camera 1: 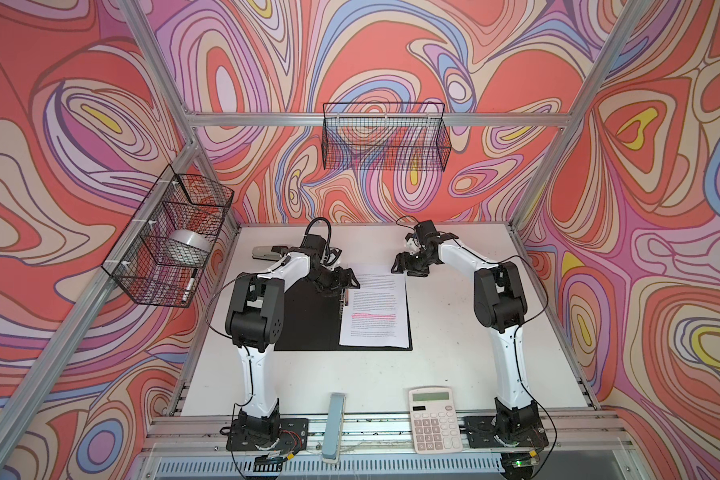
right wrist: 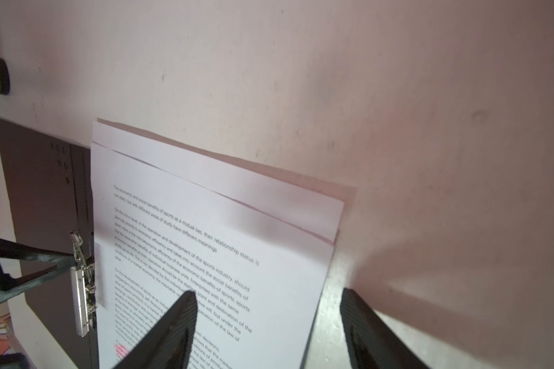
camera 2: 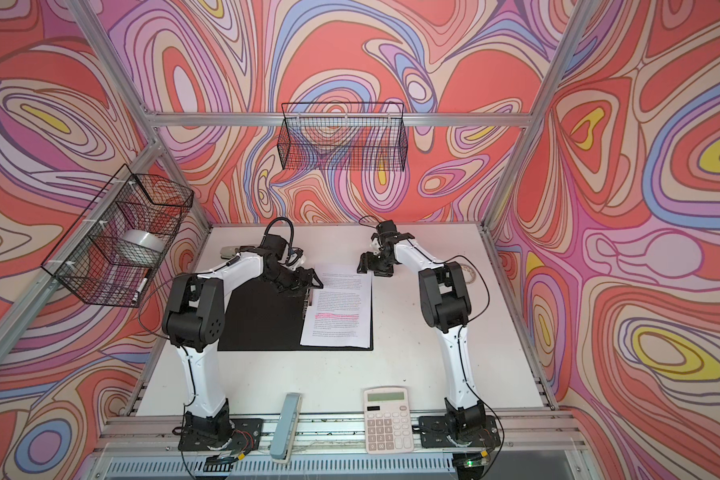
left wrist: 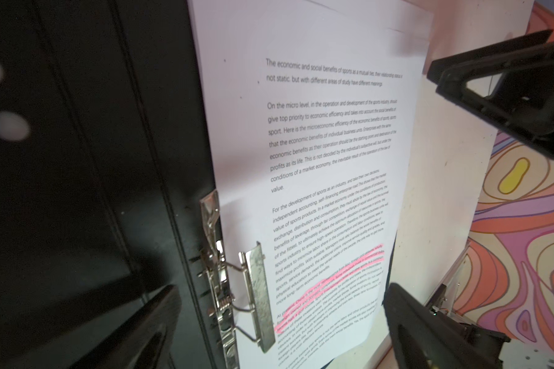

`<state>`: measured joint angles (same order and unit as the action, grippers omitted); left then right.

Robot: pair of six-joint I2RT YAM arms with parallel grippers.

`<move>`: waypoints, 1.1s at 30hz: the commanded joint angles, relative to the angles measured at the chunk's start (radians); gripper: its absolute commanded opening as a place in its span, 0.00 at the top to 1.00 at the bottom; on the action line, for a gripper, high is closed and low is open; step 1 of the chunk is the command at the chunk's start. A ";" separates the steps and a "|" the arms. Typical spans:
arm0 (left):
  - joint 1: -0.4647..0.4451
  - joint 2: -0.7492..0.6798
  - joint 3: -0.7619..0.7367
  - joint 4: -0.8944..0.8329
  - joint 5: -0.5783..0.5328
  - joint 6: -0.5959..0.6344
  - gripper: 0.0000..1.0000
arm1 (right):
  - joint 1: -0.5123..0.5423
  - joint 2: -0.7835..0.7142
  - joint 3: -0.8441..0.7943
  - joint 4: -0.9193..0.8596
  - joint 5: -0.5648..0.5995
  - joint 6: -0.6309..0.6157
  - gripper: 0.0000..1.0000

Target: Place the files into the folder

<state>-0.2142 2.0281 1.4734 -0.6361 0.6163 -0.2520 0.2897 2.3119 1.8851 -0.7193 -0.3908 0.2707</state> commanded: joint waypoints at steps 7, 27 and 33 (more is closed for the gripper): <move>-0.001 -0.208 0.073 -0.234 -0.135 0.313 0.00 | 0.002 0.044 0.213 -0.037 0.066 -0.033 0.28; -0.448 -0.446 -0.255 -0.202 -0.550 0.855 0.00 | 0.014 0.281 0.439 0.050 -0.077 -0.003 0.36; -0.522 -0.421 -0.305 -0.143 -0.573 0.853 0.00 | 0.016 0.319 0.469 0.039 -0.110 0.002 0.36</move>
<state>-0.7200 1.6032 1.1854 -0.8314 0.0769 0.5655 0.3023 2.5847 2.3234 -0.6853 -0.4683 0.2668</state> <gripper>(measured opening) 0.998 0.640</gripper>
